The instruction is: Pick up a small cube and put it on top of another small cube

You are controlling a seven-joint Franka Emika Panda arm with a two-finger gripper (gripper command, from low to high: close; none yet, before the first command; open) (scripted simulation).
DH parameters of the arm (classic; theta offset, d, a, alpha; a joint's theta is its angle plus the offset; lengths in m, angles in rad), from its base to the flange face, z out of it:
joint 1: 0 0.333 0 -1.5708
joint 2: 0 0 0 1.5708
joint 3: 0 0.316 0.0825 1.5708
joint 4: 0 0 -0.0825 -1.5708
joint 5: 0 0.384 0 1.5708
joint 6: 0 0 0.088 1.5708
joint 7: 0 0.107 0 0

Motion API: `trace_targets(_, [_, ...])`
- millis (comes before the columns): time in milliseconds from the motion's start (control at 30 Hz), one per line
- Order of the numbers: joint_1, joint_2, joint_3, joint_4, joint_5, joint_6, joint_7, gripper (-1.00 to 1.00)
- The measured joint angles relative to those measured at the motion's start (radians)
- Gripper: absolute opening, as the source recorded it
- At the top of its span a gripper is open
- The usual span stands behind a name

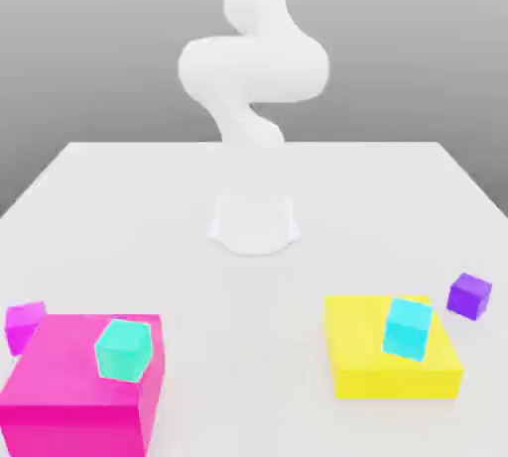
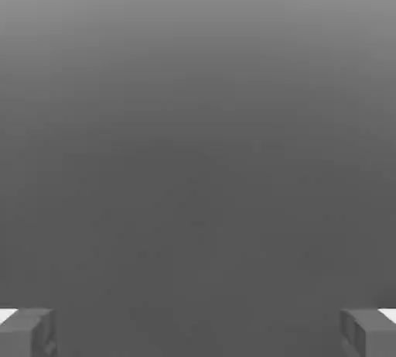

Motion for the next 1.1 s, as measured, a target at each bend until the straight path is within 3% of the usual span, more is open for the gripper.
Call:
trace_targets(500, [0.162, 0.545, 0.395, -0.219, -0.128, 0.289, 0.192, 0.00])
trace_targets(733, [0.327, 0.806, 0.493, -0.318, -0.228, 0.419, 0.311, 0.00])
trace_targets(833, [0.389, 0.901, 0.458, -0.325, -0.303, 0.474, 0.376, 0.00])
trace_targets(1033, [0.562, 1.063, 0.246, -0.282, -0.509, 0.584, 0.535, 0.00])
trace_targets(1067, [0.585, 1.081, 0.219, -0.277, -0.530, 0.598, 0.551, -1.00])
trace_targets(1100, [0.585, 1.081, 0.219, -0.277, -0.530, 0.598, 0.551, -1.00])
